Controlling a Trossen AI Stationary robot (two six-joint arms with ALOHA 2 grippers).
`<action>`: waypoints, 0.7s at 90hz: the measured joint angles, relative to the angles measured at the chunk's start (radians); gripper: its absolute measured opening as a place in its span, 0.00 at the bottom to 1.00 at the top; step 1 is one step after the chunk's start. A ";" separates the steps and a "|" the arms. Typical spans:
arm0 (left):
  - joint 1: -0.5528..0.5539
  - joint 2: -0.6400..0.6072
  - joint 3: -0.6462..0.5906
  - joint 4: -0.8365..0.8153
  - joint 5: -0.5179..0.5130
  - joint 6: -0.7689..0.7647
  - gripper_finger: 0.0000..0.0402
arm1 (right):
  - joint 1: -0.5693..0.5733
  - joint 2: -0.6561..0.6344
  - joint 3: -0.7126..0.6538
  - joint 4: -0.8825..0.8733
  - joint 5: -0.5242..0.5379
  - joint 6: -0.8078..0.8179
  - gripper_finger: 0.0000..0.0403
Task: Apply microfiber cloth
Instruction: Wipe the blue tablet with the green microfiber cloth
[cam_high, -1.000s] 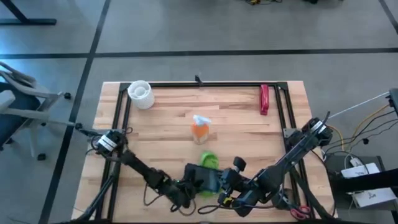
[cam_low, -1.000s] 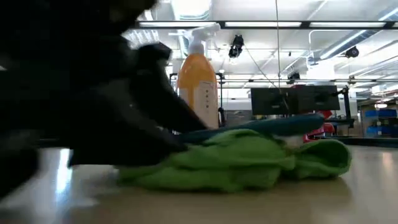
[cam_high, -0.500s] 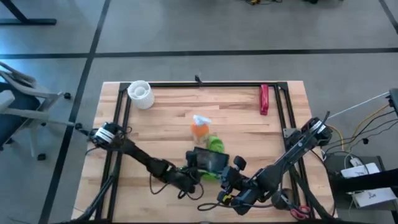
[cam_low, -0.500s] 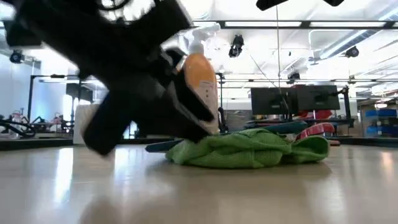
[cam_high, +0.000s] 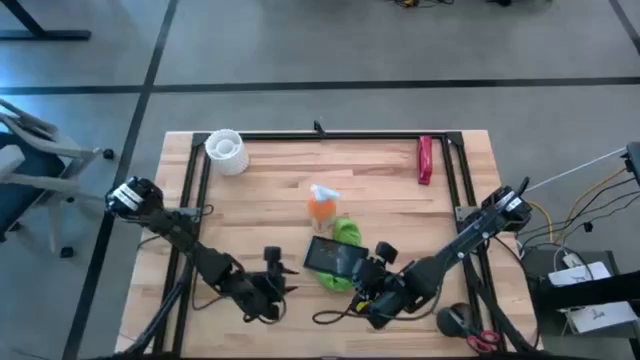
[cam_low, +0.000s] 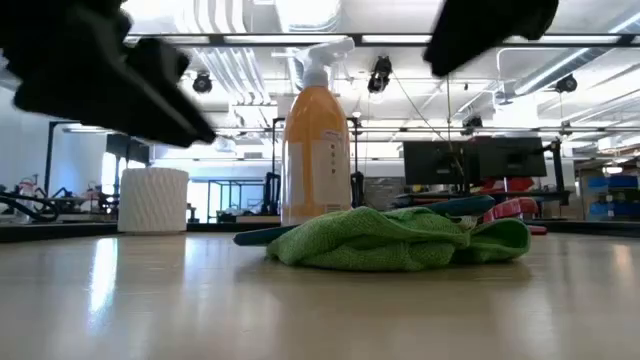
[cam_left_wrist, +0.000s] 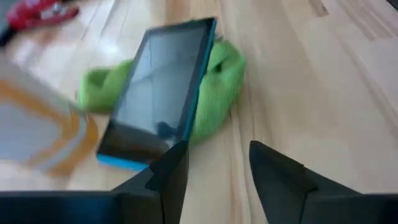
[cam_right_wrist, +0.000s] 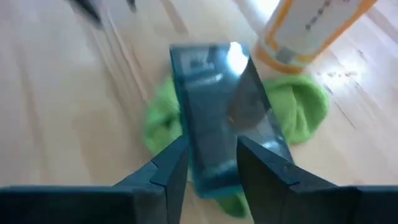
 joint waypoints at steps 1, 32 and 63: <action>-0.001 -0.001 -0.011 0.018 0.000 -0.003 0.36 | 0.000 0.001 -0.005 -0.001 -0.002 -0.017 0.28; 0.009 0.055 -0.202 0.332 -0.002 -0.045 0.27 | -0.015 0.085 -0.112 -0.124 -0.037 -0.167 0.29; 0.007 0.064 -0.180 0.333 0.011 -0.021 0.26 | -0.097 0.152 -0.123 0.065 -0.031 -0.359 0.28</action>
